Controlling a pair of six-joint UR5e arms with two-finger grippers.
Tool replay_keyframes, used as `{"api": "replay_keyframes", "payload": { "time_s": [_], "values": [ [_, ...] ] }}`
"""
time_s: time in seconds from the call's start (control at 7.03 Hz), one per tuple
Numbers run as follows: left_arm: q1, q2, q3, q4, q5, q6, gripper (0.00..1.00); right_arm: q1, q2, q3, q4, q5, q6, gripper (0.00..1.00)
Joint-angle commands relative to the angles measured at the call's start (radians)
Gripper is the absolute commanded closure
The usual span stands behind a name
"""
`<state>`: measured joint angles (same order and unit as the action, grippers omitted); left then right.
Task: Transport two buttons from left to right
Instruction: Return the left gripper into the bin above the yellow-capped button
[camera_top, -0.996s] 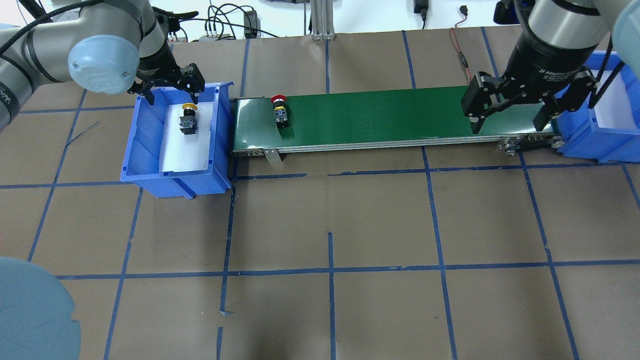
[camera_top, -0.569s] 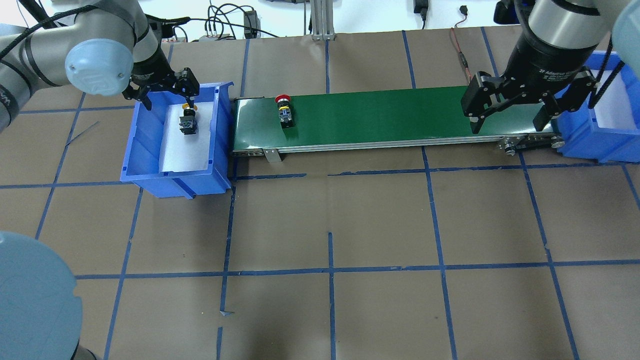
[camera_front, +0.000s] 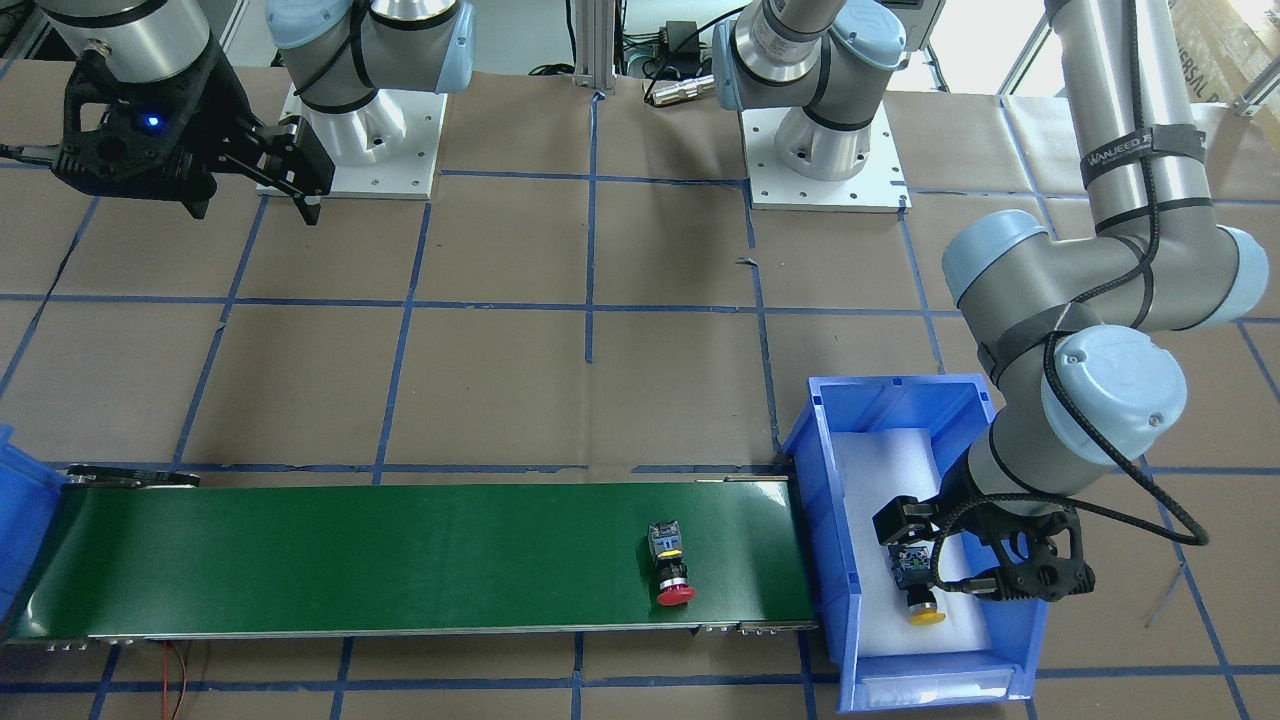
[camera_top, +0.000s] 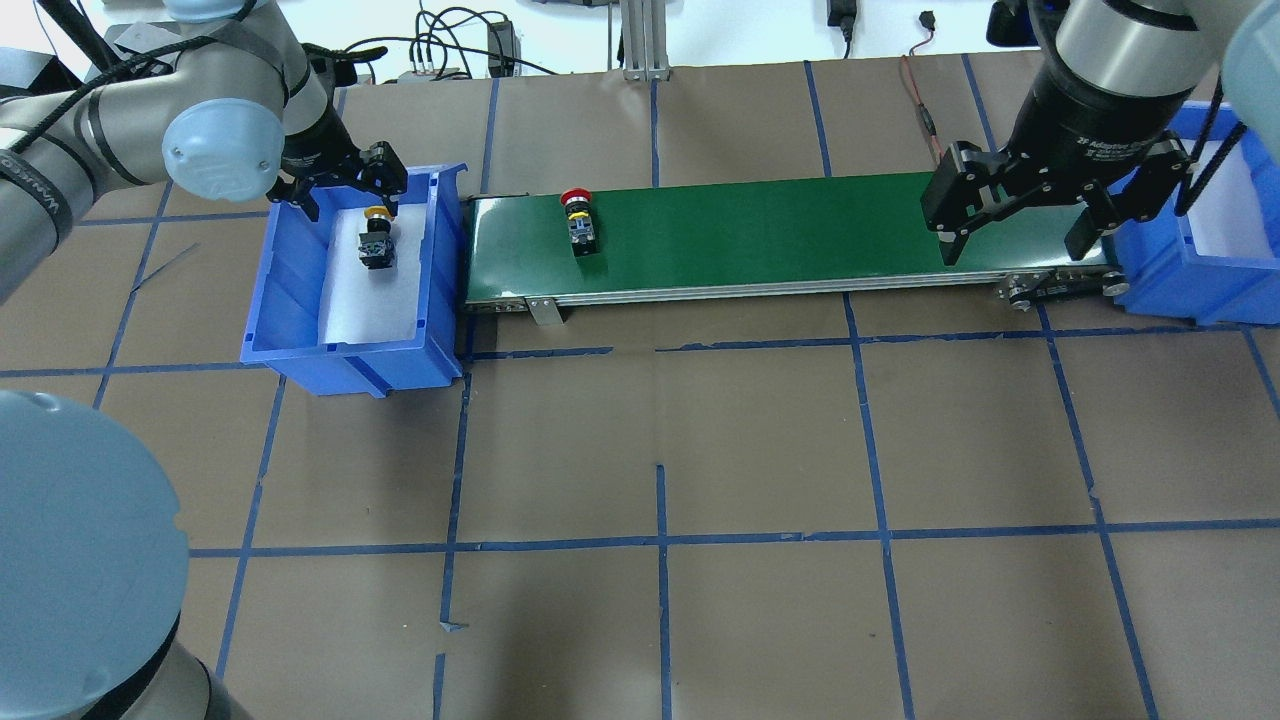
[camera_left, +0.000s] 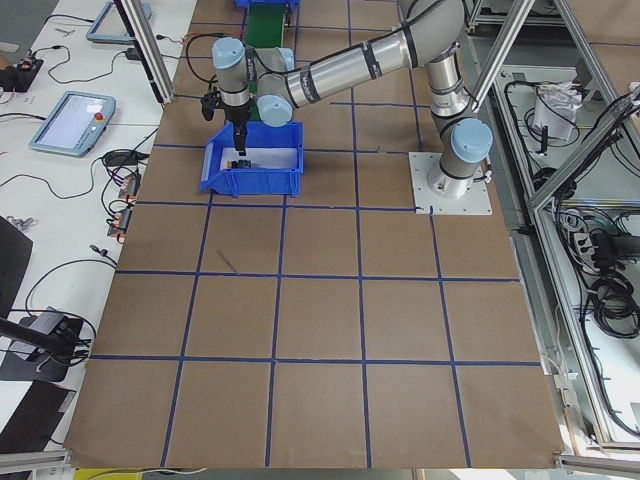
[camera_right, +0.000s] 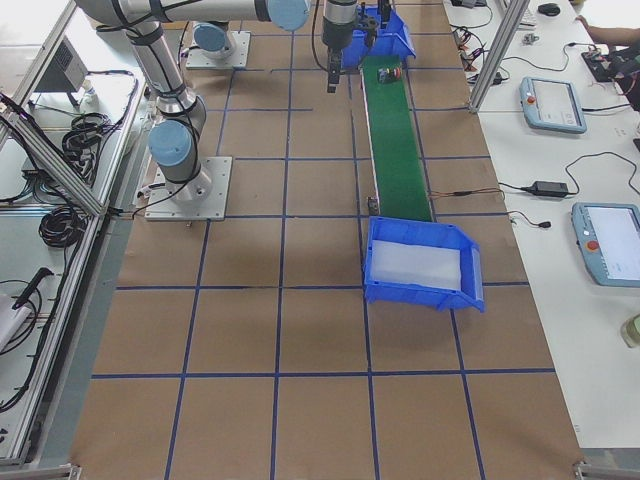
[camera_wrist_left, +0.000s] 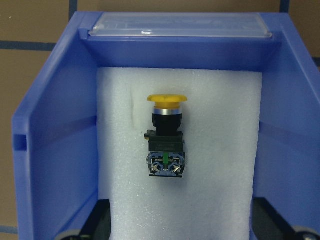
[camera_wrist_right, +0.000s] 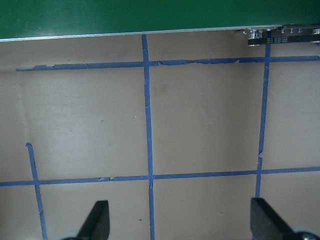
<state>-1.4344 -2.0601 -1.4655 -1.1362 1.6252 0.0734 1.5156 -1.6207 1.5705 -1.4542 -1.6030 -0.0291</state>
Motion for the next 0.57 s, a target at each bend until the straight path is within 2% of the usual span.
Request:
{"api": "replay_keyframes", "payload": {
  "time_s": [0.0,0.43],
  "values": [
    [0.006,-0.037,0.036,0.003,-0.001,0.006,0.0,0.0,-0.001,-0.001,-0.003,0.0,0.0,0.0],
    [0.006,-0.092,0.079,0.003,-0.01,0.005,0.0,0.0,-0.001,-0.001,-0.005,-0.002,0.001,0.0]
  ]
}}
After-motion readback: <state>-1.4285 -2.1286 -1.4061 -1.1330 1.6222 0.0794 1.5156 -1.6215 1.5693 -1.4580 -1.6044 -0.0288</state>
